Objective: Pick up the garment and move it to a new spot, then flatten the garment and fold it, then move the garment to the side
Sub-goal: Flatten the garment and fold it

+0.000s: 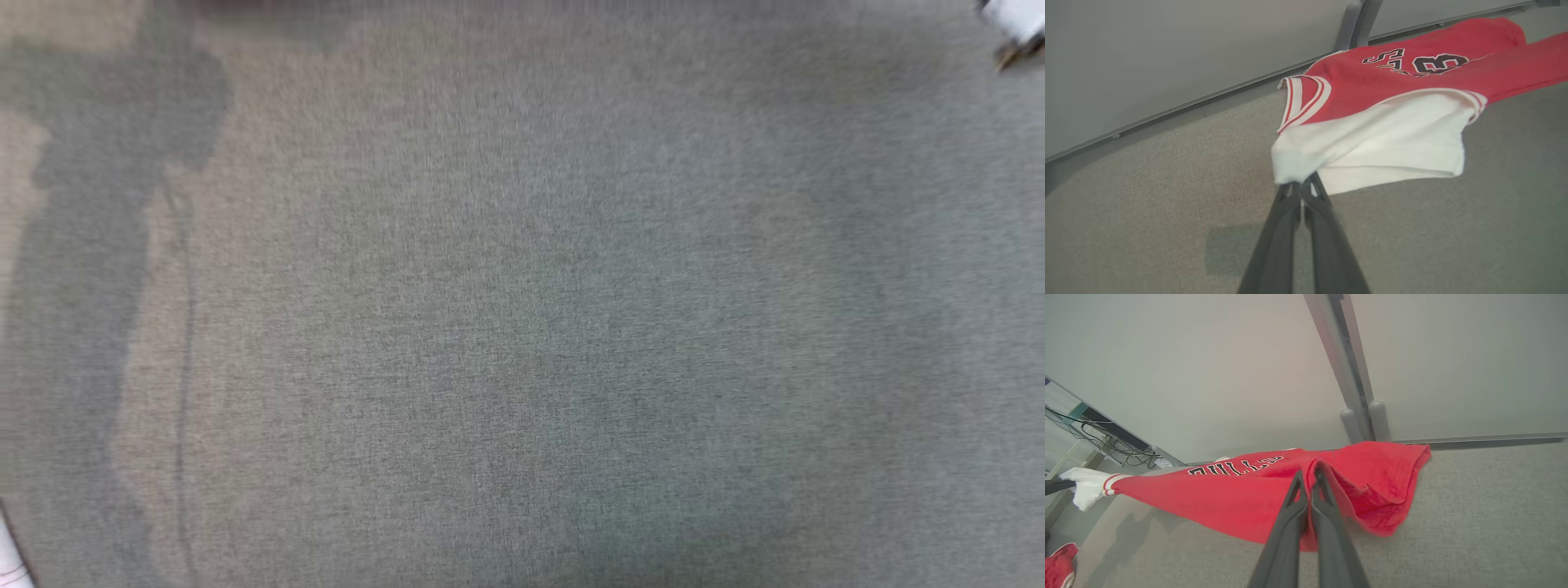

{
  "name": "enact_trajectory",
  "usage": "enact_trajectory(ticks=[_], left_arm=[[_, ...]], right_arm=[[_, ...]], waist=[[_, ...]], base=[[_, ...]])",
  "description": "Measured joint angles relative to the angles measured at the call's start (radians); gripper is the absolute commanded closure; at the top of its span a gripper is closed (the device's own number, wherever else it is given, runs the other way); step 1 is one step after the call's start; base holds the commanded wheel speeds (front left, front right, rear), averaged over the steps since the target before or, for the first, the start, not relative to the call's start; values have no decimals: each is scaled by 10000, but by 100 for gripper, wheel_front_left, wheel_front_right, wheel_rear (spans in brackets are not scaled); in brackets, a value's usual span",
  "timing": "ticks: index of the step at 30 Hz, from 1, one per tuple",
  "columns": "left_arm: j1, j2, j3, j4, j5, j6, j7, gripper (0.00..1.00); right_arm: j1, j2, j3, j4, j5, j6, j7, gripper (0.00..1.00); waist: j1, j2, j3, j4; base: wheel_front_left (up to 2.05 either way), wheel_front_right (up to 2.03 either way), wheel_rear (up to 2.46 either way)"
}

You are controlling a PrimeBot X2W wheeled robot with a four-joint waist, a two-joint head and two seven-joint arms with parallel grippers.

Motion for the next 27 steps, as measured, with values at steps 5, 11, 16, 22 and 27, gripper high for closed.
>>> enact_trajectory(ticks=[5, 11, 16, 22, 27], left_arm=[[1343, 445, -460, -1051, -759, 2, 545, 100], [2940, 1022, -918, -1979, -1377, 29, 857, 100], [4119, 1469, -1239, -2957, -1879, 359, 997, 100], [5351, 2184, -1678, -4566, -2529, 807, 1423, 100], [6070, 2813, -1789, -6125, -3208, 1189, 1618, 100]], right_arm=[[893, -23, 612, -111, 401, 0, 612, 100], [2250, -305, 1404, -405, 746, -2, 1243, 100], [3242, -627, 1797, -817, 1060, -2, 1475, 100], [4426, -1360, 2090, -1478, 1396, -2, 1611, 100], [5342, -1964, 2161, -2295, 1739, -2, 1513, 100]], waist=[[0, 1, -927, -38], [0, 0, -2172, -77], [0, 1, -3201, -129], [0, 0, -4232, -157], [0, 0, -4684, -125]], base=[[0, 0, 0], [0, 0, 0], [0, 0, 0], [0, 0, 0], [0, 0, 0]])
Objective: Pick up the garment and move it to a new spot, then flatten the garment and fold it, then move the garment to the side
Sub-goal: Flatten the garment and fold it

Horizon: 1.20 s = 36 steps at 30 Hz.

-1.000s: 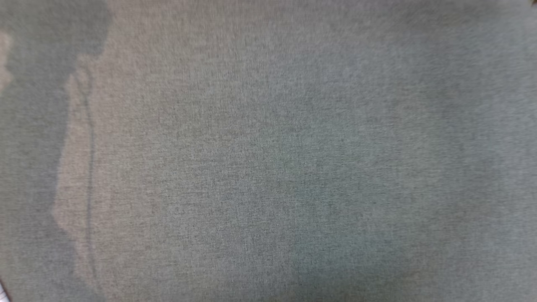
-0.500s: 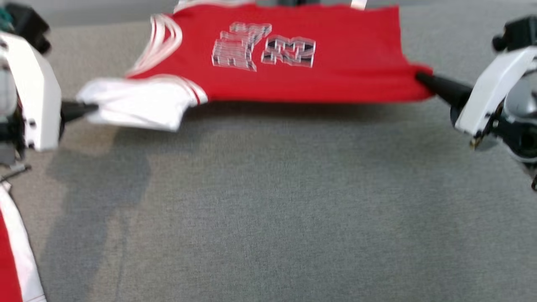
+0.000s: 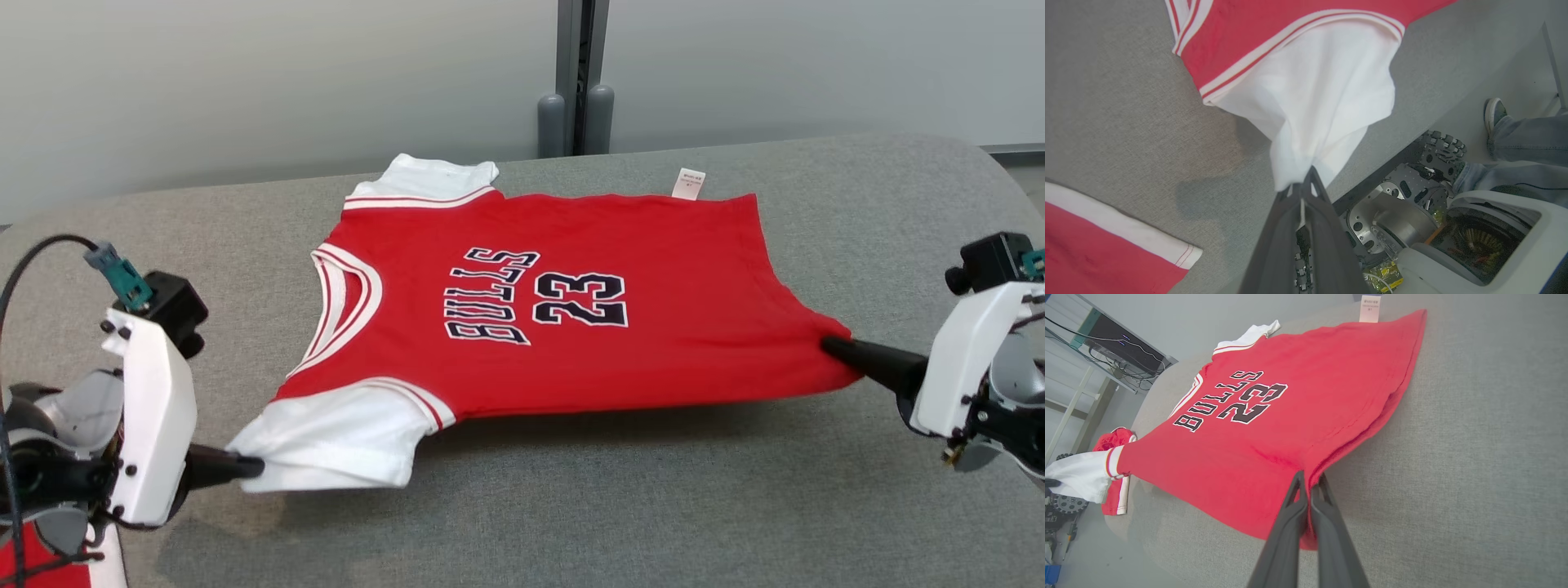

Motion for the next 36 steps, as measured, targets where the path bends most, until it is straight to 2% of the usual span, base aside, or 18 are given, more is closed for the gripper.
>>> enact_trajectory(ticks=[6, 16, 23, 27, 36], left_arm=[[552, 796, -159, -1641, -416, 454, 280, 100], [1055, 1605, -284, -2769, -803, 997, 376, 100], [997, 1446, -142, -2389, -825, 1108, 341, 100], [730, 1112, 48, -1733, -974, 1129, 451, 100], [-200, 387, 408, -134, -1089, 1183, 988, 100]], right_arm=[[743, -487, 284, -836, 58, 0, 84, 100], [1150, -1191, 512, -1463, 73, 0, 531, 100], [815, -1135, 456, -1534, 0, 0, 888, 100], [430, -817, 343, -1218, 31, 0, 1150, 100], [-238, -236, -61, -336, 913, 0, 1691, 100]], waist=[[0, 0, -62, -102], [0, 0, 168, -326], [0, 0, 566, -454], [0, 0, 892, -534], [0, 0, 1727, -633]], base=[[0, 0, 0], [0, 0, 0], [0, 0, 0], [0, 0, 0], [0, 0, 0]])
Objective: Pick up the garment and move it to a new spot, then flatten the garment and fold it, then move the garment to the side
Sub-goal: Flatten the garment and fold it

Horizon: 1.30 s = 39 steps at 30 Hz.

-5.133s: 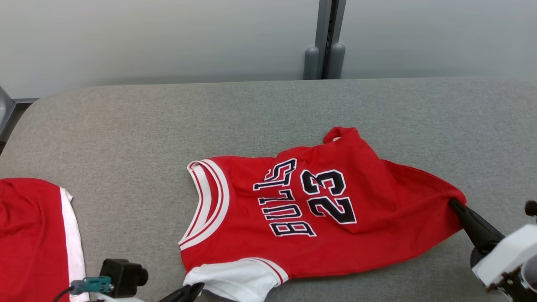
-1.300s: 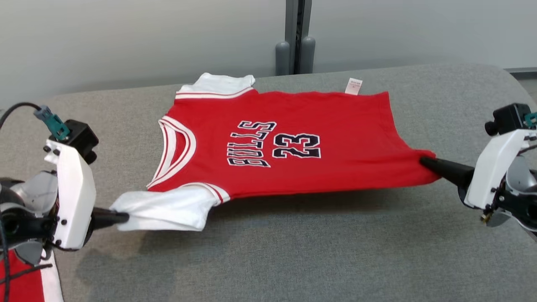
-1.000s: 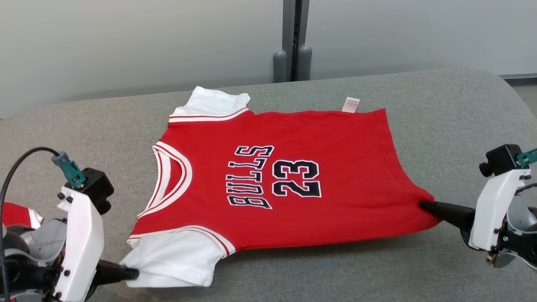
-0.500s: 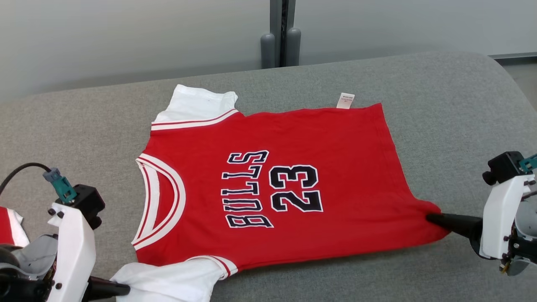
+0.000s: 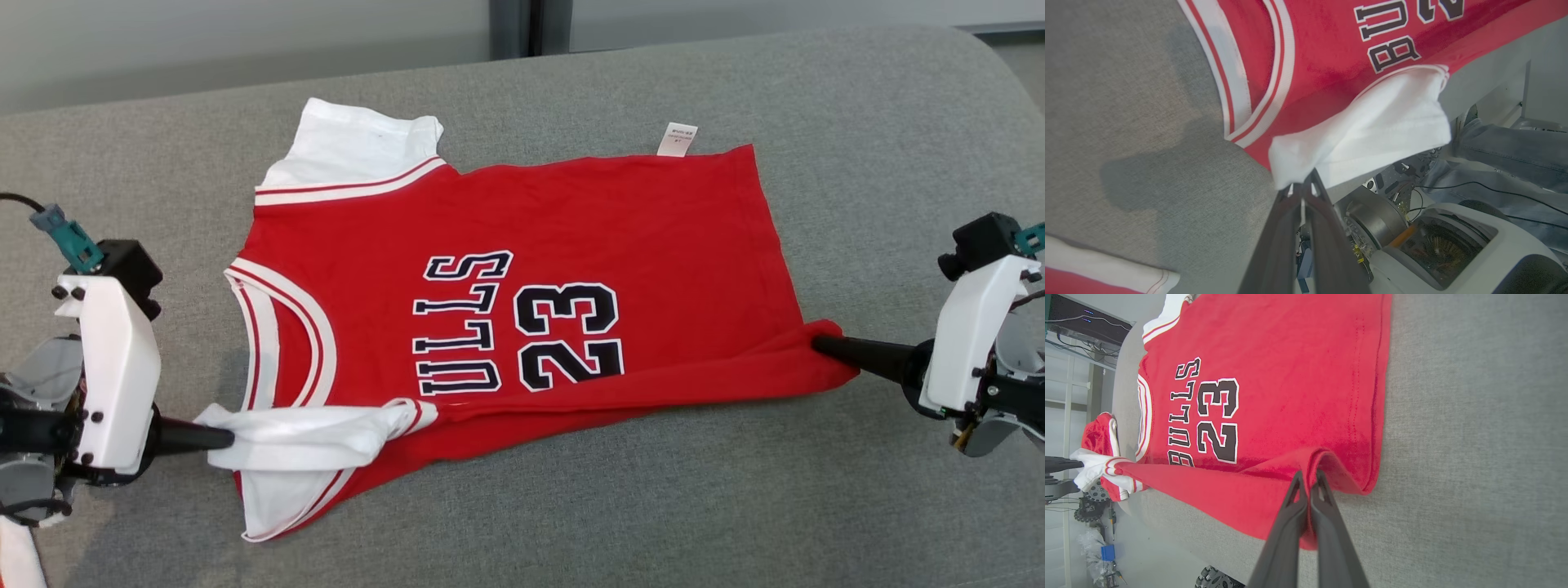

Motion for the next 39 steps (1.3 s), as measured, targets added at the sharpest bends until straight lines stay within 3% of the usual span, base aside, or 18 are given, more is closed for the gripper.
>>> enact_trajectory(ticks=[7, 19, 32, 33, 34, 35, 36, 37, 39], left_arm=[[-760, -627, 228, 786, 205, -100, 180, 100], [-1755, -1534, 276, 2180, 849, -190, 435, 100], [-2118, -2253, 134, 3373, 1425, -711, 345, 100], [-2126, -2280, 128, 3442, 1427, -732, 330, 100], [-2127, -2303, 123, 3517, 1434, -803, 303, 95], [-2127, -2339, 111, 3565, 1438, -851, 301, 64], [-2127, -2382, 107, 3613, 1440, -886, 288, 22], [-2127, -2431, 102, 3662, 1455, -901, 261, 0], [-2127, -2518, 92, 3781, 1557, -982, 115, 0]], right_arm=[[-369, 201, -245, 430, 495, 0, 50, 100], [-1352, 805, 171, 1638, 614, 0, 844, 100], [-1818, 1331, 443, 2240, 575, 0, 859, 100], [-1847, 1348, 447, 2249, 560, 0, 842, 86], [-1869, 1367, 449, 2270, 556, 0, 802, 69], [-1879, 1384, 454, 2303, 537, 0, 744, 55], [-1883, 1396, 474, 2359, 510, 0, 673, 2], [-1883, 1413, 477, 2410, 504, 0, 640, 0], [-1882, 1465, 435, 2485, 522, 0, 466, 0]], waist=[[0, 0, 594, 6], [0, 0, 1095, -85], [0, 0, 1275, -78], [0, 0, 1263, -78], [0, 0, 1244, -79], [0, 0, 1220, -81], [0, 0, 1194, -85], [0, 0, 1167, -90], [0, 0, 1101, -96]], base=[[0, 0, 0], [0, 0, 0], [0, 0, 0], [0, 0, 0], [0, 0, 0], [0, 0, 0], [0, 0, 0], [0, 0, 0], [0, 0, 0]])
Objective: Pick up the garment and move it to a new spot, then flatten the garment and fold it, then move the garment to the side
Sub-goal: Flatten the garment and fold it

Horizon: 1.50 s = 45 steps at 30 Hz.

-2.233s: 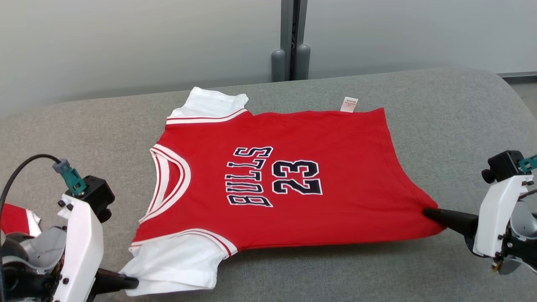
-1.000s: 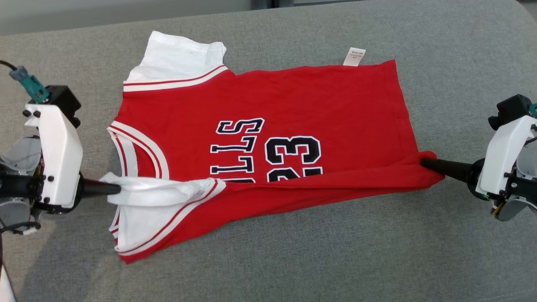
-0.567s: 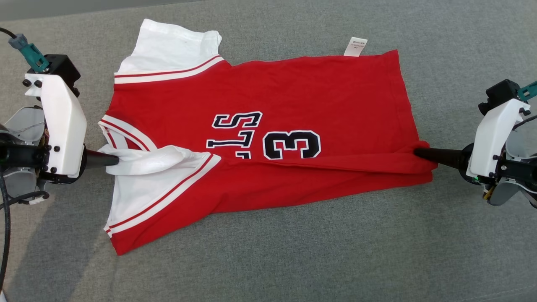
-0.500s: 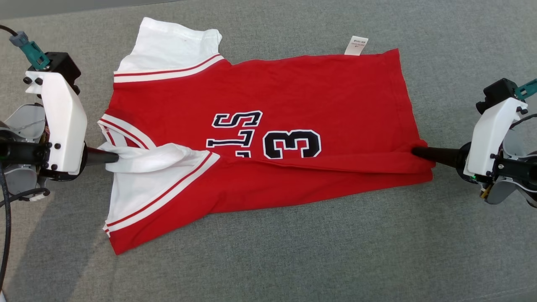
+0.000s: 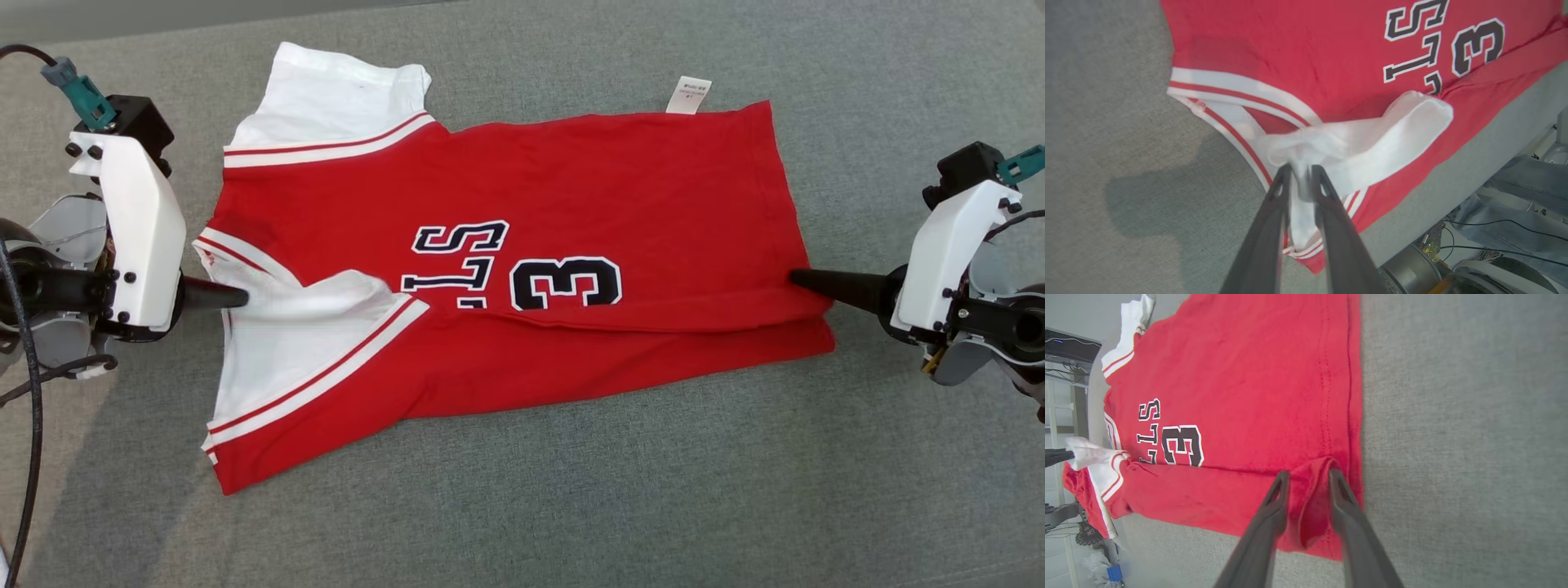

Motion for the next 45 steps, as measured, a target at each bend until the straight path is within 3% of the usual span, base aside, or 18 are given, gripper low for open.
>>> enact_trajectory(ticks=[10, 16, 27, 34, 38, 45], left_arm=[[159, -136, 113, 564, 128, -412, -669, 0], [548, -36, 245, 464, 96, -652, -1250, 0], [1967, 585, 621, -637, 207, -949, -3561, 0], [3262, 1208, 1014, -1718, 1170, -221, -6644, 0], [4222, 1342, 1229, -2217, 1749, 708, -8673, 0], [6028, 803, 1791, -2794, 1829, 2408, -11777, 0]], right_arm=[[430, -203, -568, -65, 462, 0, -1045, 0], [740, -316, -1014, -403, 355, 0, -2397, 0], [2034, -859, -1227, -1624, -606, 0, -4725, 0], [2883, -1202, -1103, -2115, -1582, 0, -6349, 0], [3398, -1220, -1151, -2142, -1965, 0, -7200, 0], [4405, -786, -1820, -1624, -3024, 0, -7722, 0]], waist=[[0, 0, -542, -4], [0, 0, -958, 15], [0, 0, -1714, 138], [0, 0, -1888, 262], [0, 0, -1861, 329], [0, 0, -1859, 458]], base=[[0, 0, 0], [0, 0, 0], [0, 0, 0], [0, 0, 0], [0, 0, 0], [0, 0, 0]])
